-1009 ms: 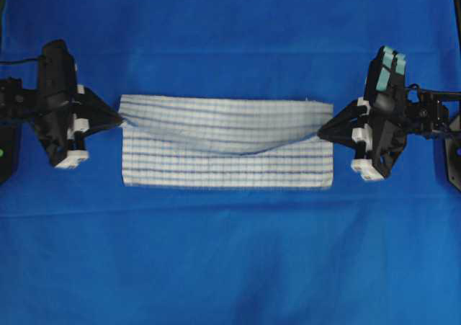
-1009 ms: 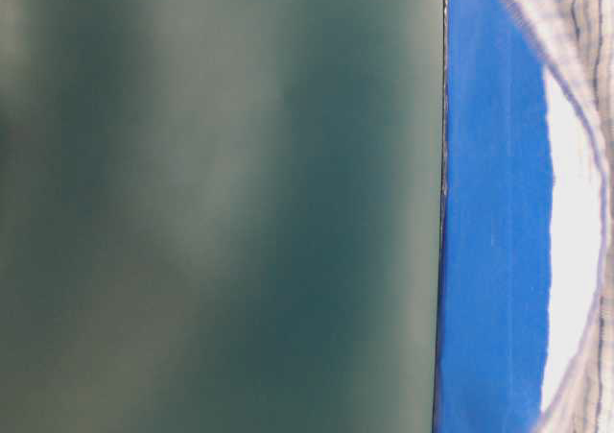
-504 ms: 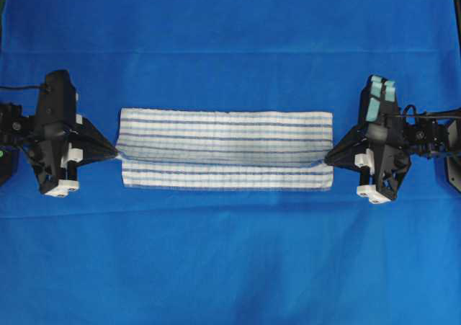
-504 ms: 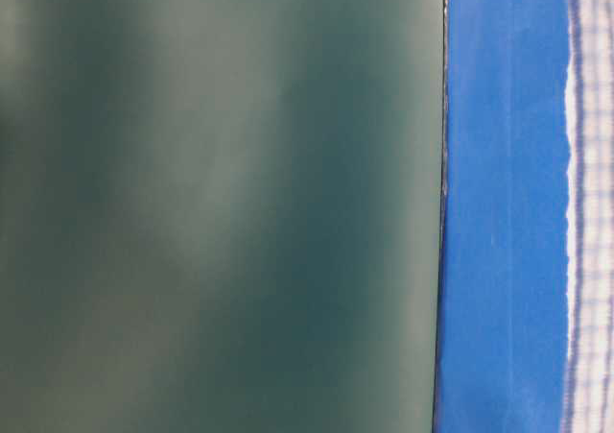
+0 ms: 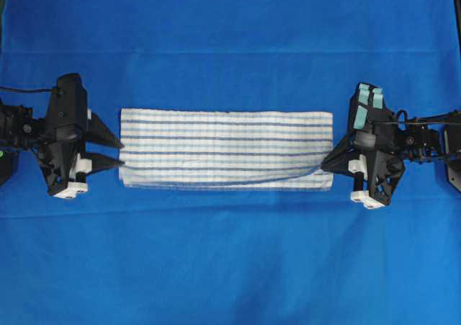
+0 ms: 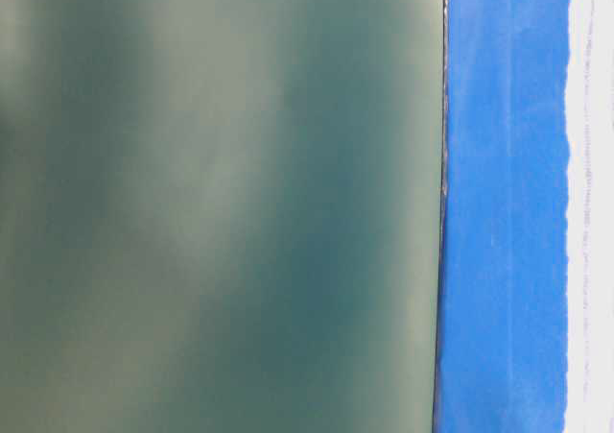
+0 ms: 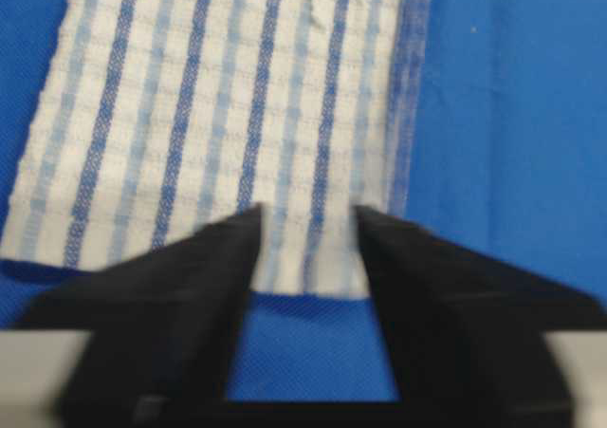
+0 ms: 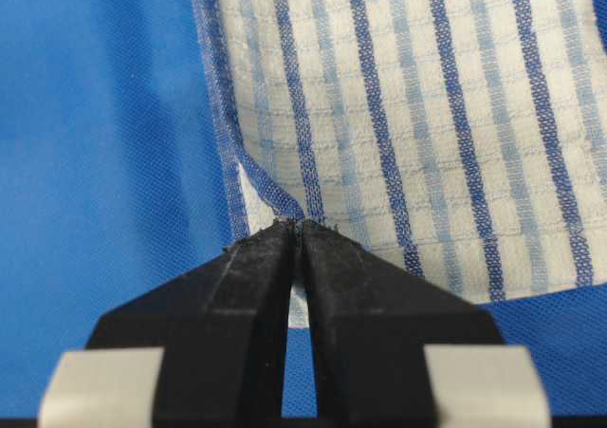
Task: Fold the blue towel.
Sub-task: 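Open both grippers and release the folded edge, then grasp the folded strip's left and right ends with both grippers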
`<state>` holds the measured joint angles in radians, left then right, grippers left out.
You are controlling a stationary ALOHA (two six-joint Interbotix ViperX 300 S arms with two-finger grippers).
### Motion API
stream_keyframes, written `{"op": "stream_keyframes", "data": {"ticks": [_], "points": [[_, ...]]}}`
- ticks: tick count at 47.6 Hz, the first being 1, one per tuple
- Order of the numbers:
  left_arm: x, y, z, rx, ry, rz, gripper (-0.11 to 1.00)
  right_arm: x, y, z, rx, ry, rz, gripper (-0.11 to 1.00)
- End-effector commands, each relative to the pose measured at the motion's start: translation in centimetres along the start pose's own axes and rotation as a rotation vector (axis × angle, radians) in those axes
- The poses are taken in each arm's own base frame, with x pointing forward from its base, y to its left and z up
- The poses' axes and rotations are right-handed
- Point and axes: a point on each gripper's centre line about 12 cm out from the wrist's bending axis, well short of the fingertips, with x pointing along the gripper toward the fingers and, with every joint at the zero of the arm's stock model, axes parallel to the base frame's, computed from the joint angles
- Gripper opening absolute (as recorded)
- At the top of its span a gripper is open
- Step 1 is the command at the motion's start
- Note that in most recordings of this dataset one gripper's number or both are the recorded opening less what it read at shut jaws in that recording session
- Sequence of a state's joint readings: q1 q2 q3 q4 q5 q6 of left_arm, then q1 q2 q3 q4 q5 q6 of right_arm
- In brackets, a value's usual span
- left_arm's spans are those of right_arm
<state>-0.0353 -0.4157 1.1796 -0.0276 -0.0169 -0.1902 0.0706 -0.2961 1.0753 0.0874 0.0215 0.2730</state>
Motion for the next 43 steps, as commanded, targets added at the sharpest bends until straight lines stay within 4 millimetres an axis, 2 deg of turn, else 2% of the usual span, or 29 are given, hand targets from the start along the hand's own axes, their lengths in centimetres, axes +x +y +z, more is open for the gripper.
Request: {"op": "stream_keyframes", "data": {"ticks": [1, 4, 7, 11, 14, 16, 20, 29, 35, 43], "points": [[-0.1, -0.3, 0.9, 0.012, -0.031, -0.010, 0.46, -0.2, 0.4, 0.8, 0.010, -0.020, 0.012, 0.06], [-0.2, -0.2, 1.0, 0.020, -0.036, -0.007, 0.58, -0.2, 0.2, 0.7, 0.011, -0.016, 0.005, 0.09], [-0.3, 0.2, 1.3, 0.018, -0.048, 0.007, 0.67, -0.3, -0.5, 0.9, 0.026, -0.019, -0.015, 0.26], [-0.3, 1.1, 1.6, 0.008, -0.057, 0.035, 0.68, -0.4, -1.9, 1.3, 0.051, -0.026, -0.051, 0.51], [-0.3, 1.8, 1.8, 0.006, -0.059, 0.055, 0.67, -0.4, -2.9, 1.7, 0.064, -0.036, -0.079, 0.65], [-0.2, 2.2, 1.9, 0.005, -0.061, 0.069, 0.67, -0.5, -3.7, 2.0, 0.074, -0.047, -0.098, 0.66], [-0.1, 3.1, 2.1, -0.005, -0.062, 0.097, 0.67, -0.7, -5.2, 2.4, 0.096, -0.060, -0.136, 0.61], [0.2, 5.1, 2.7, -0.039, -0.058, 0.157, 0.67, -0.7, -7.2, 2.7, 0.108, -0.063, -0.190, 0.61], [1.0, 5.7, 2.7, -0.037, -0.033, 0.172, 0.67, -0.2, -7.8, 2.5, 0.119, -0.047, -0.207, 0.61], [2.9, 6.4, 1.4, -0.047, 0.029, 0.184, 0.67, 1.2, -8.3, 1.8, 0.123, -0.022, -0.213, 0.61]]}}
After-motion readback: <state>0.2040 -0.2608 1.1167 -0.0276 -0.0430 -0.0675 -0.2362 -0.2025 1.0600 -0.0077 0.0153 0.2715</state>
